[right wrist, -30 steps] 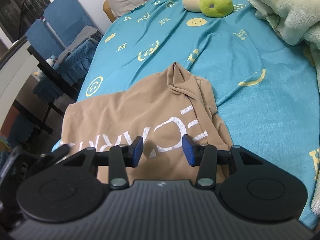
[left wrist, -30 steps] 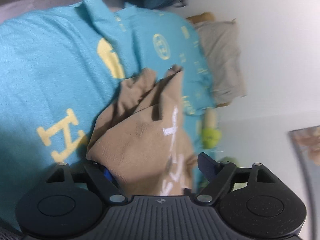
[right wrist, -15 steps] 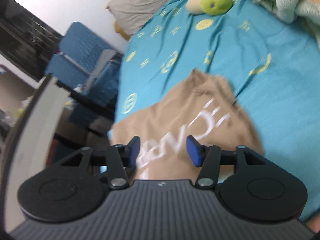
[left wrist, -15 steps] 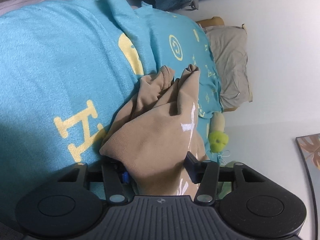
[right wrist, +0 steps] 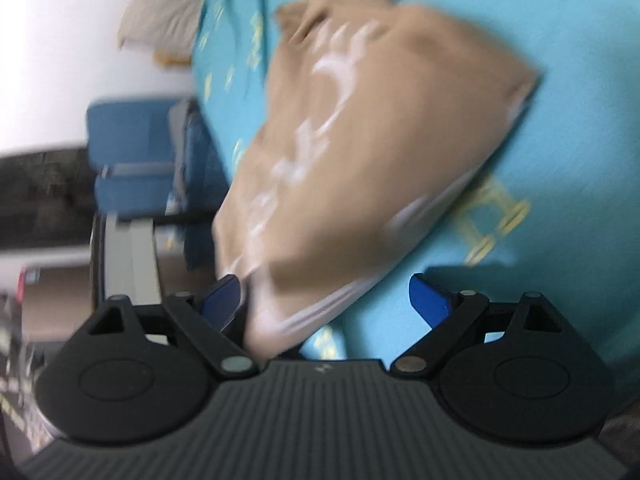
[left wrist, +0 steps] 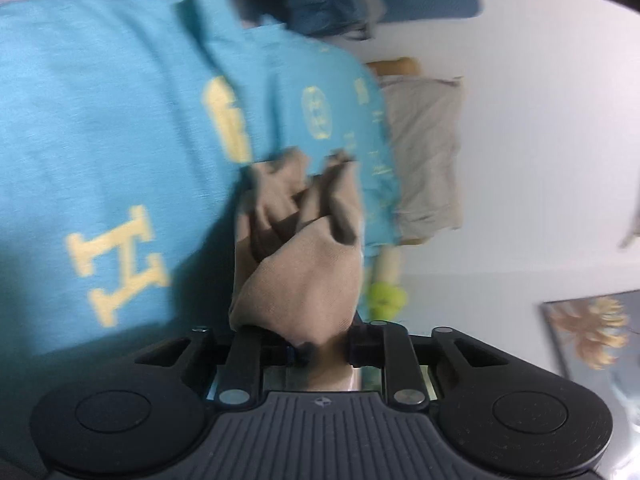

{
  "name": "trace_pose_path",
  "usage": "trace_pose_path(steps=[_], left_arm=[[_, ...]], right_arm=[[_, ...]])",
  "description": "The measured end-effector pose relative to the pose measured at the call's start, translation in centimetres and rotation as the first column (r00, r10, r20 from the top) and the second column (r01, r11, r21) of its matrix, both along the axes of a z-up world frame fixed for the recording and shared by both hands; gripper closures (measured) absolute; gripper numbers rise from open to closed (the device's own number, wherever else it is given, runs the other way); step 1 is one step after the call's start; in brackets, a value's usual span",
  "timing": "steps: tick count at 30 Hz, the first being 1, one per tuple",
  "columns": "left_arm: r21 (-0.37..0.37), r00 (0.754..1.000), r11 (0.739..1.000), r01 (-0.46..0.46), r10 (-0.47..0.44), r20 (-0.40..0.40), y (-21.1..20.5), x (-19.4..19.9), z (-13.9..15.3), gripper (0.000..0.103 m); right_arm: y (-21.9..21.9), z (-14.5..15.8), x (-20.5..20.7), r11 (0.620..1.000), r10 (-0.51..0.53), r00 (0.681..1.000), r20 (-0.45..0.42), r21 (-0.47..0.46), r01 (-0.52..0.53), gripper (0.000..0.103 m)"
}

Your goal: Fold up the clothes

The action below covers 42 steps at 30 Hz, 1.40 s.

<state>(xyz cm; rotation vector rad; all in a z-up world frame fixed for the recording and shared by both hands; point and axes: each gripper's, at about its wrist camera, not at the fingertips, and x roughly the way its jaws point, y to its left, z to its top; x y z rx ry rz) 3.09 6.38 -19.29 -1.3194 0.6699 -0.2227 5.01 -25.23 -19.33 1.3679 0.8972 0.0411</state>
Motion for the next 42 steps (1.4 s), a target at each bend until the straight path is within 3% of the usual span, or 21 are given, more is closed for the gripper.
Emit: trace_pose_path(steps=[5,8,11,13,16,20,25,32,38,42], left_arm=[[-0.011,0.998,1.0,0.012,-0.012,0.059,-0.6,0.0,0.8,0.083],[0.023,0.997,0.999,0.028,-0.03,0.076,-0.8,-0.6,1.5,0.083],[0.061,0.995,0.997,0.043,-0.048,0.092,-0.8,-1.3,2.1,0.083],[0.068,0.995,0.997,0.045,-0.051,0.087,0.1,-3.3,2.4,0.083],[0.074,0.994,0.995,0.072,-0.077,0.071,0.4,-4.9,3.2,0.083],[0.094,0.991,0.991,0.096,-0.104,0.085,0.2,-6.9,5.3,0.083],[0.094,0.985,0.988,0.121,-0.131,0.115,-0.1,-8.9,9.2,0.083],[0.101,0.97,0.978,0.181,-0.194,0.144,-4.0,-8.0,16.2,0.083],[0.166,0.932,0.944,0.284,-0.313,0.184,-13.5,-3.8,22.5,0.083],[0.234,0.881,0.906,0.353,-0.406,0.242,-23.3,-0.2,27.5,0.083]], right_arm=[[-2.8,-0.1,-1.0,0.976,-0.218,0.976,0.023,0.005,0.218,0.01],[-3.9,-0.6,-1.2,0.955,-0.289,0.957,0.016,0.078,0.287,0.014],[-3.9,-0.3,-1.2,0.964,-0.259,0.966,0.019,0.067,0.258,0.03],[-3.9,-0.2,-1.3,0.968,-0.244,0.97,0.019,0.058,0.243,0.056],[-4.3,1.2,-2.4,0.971,-0.237,0.97,0.044,-0.001,0.238,0.071],[-4.5,3.7,-3.9,0.969,-0.236,0.967,0.09,-0.053,0.242,0.075],[-5.5,7.3,-6.4,0.979,-0.163,0.977,0.141,-0.099,0.177,0.075],[-9.0,12.8,-9.1,0.982,-0.158,0.954,0.255,-0.057,0.178,0.075],[-16.4,18.7,-8.9,0.962,-0.22,0.92,0.325,-0.086,0.26,0.075],[-23.8,24.1,-8.8,0.926,-0.279,0.883,0.377,-0.139,0.352,0.076]])
